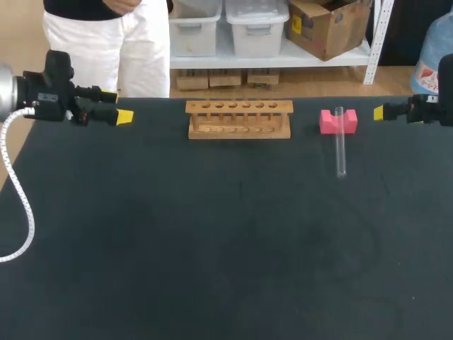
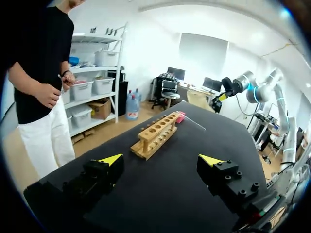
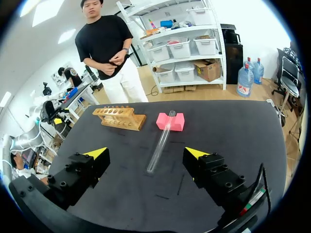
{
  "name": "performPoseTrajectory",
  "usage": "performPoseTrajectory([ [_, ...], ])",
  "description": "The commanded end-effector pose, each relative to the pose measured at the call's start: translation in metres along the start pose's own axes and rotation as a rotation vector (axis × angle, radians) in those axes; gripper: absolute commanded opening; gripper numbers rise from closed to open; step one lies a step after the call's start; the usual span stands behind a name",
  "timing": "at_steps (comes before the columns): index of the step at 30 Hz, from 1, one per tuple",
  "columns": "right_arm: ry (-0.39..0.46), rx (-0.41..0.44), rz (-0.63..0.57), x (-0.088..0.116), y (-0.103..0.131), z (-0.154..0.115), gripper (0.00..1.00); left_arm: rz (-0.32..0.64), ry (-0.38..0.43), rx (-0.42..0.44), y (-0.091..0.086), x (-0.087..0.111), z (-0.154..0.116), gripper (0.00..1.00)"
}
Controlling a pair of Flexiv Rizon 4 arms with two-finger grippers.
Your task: Grasp the test tube, adjust it, and insert it.
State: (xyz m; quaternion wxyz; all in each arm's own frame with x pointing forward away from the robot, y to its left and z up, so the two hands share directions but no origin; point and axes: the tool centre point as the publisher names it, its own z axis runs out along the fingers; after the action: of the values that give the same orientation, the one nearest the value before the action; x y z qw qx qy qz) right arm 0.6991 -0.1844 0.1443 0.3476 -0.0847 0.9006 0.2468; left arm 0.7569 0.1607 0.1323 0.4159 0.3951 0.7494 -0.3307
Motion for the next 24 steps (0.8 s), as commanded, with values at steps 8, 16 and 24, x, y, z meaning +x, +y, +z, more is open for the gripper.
performPoseTrajectory([
  [8,0.001,0.011,0.0,0.0,0.002,-0.001,1.0,0.044,-0.101,0.149,0.02,-0.004,0.043,1.0],
  [16,0.001,0.011,0.0,0.0,0.002,-0.001,1.0,0.007,-0.068,0.151,0.024,-0.009,0.06,1.0],
  [24,0.001,0.011,0.0,0.0,0.002,-0.001,1.0,0.033,-0.07,0.134,0.025,-0.009,0.067,1.0],
])
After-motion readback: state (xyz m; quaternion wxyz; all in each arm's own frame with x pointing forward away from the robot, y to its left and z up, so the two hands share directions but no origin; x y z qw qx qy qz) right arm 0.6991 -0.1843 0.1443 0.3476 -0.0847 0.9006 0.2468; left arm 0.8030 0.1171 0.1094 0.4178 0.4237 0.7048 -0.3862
